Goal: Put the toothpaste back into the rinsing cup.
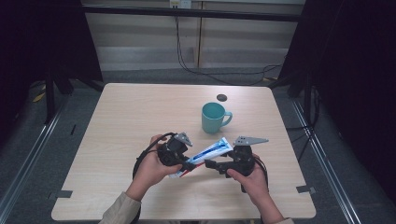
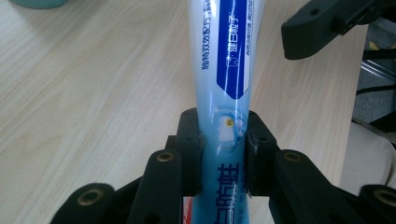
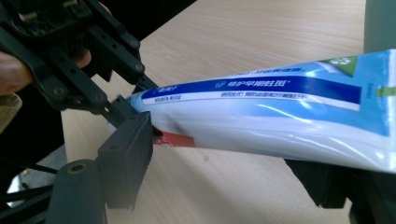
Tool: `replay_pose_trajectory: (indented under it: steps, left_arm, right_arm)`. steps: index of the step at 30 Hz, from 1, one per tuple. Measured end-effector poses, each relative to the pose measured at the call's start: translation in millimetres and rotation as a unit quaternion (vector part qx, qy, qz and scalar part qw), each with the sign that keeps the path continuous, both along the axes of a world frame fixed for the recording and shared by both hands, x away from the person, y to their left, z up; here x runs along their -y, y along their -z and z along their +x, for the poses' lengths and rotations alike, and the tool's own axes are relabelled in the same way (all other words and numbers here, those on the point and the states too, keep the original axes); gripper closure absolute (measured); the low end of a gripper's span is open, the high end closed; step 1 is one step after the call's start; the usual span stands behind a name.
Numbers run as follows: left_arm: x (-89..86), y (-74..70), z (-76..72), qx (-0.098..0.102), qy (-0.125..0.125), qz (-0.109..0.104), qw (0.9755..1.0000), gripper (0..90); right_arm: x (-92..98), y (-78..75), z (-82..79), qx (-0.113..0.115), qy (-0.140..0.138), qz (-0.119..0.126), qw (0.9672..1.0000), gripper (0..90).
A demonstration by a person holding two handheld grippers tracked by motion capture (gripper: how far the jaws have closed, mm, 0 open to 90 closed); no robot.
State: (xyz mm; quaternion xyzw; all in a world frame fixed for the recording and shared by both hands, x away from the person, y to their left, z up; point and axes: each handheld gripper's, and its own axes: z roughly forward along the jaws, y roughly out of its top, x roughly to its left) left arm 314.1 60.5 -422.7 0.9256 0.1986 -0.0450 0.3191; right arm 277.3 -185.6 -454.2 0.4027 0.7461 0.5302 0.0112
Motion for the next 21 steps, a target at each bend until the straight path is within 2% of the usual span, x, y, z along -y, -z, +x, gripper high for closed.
replay_pose_trajectory:
  steps: [5, 10, 13, 18, 21]
  left_arm:
    - [3.8, 0.9, -2.0, -0.001, 0.003, 0.004, 1.0, 72.1]
    - [6.5, 0.9, -2.4, 0.001, 0.0, 0.0, 1.0, 72.0]
    - [9.2, 0.5, -3.8, 0.007, 0.0, 0.008, 0.9999, 71.9]
    - [12.7, 1.9, -4.9, 0.011, -0.001, 0.009, 0.9999, 71.8]
    - [15.3, 2.2, -5.9, 0.014, -0.001, 0.008, 0.9999, 71.5]
  right_arm:
    - [-2.5, -3.5, 0.3, 0.003, 0.005, 0.004, 1.0, 27.7]
    - [-1.9, -8.7, 2.5, 0.005, 0.023, 0.019, 0.9995, 37.0]
    - [-3.4, -11.1, 4.0, 0.006, 0.028, 0.019, 0.9994, 37.4]
    - [-7.4, -14.1, 6.5, -0.006, 0.042, 0.035, 0.9985, 38.8]
    - [-9.4, -16.6, 8.7, -0.013, 0.055, 0.049, 0.9972, 43.2]
